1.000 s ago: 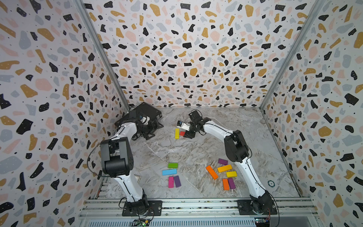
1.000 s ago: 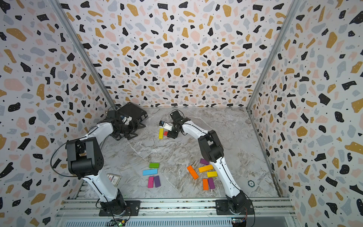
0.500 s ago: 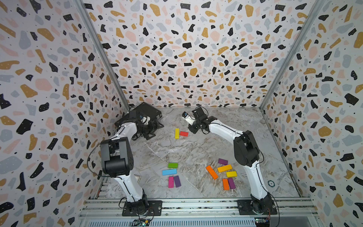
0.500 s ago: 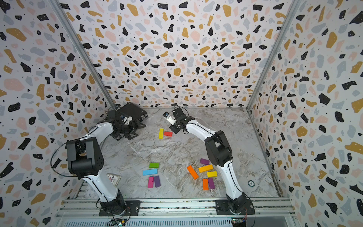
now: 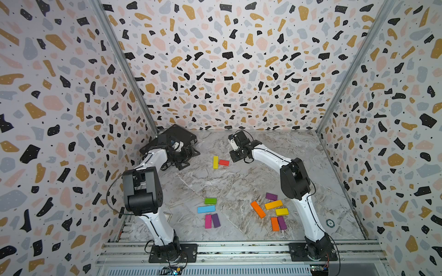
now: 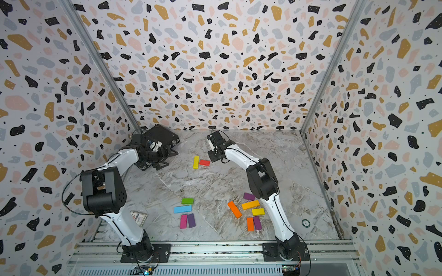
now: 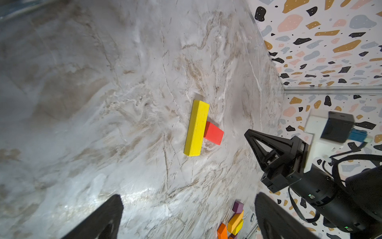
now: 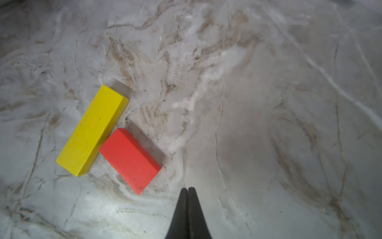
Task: Assemble the letter t with building blocks
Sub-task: Adjust the building block at the center of the board.
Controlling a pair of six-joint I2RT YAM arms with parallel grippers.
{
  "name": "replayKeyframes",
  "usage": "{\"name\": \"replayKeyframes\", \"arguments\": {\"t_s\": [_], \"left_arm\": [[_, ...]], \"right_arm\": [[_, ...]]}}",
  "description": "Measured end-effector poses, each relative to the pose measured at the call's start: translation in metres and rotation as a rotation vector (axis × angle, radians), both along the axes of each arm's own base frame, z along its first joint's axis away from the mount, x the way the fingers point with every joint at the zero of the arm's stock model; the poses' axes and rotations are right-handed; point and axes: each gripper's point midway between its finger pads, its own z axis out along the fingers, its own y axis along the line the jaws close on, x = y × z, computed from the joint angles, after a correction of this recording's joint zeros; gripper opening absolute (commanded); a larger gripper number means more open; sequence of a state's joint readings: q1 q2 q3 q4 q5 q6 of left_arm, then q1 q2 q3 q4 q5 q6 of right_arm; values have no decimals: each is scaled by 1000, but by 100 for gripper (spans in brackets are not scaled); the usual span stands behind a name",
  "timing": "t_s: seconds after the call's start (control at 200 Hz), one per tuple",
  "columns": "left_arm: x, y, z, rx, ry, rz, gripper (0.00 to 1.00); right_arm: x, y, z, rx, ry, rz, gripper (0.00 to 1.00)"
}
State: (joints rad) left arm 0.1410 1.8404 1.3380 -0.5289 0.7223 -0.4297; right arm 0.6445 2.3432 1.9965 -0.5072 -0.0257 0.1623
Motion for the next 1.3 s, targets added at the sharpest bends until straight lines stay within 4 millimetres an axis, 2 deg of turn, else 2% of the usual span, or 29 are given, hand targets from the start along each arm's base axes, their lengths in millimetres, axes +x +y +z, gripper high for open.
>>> {"name": "replayKeyframes", "arguments": {"t_s": [0.18,0.991,1.301], "left_arm": [[0,0,0,1,2,0,100],[-3,-1,-2,5,16,-4,99],[-4,-1,-2,6,16,-7,100]], "right_arm": [[-17,-4,-23,18,100,-35,0],[-22,22,-15,143,155,-34,0],[-25,23,-38,120,189,-34,0]]}}
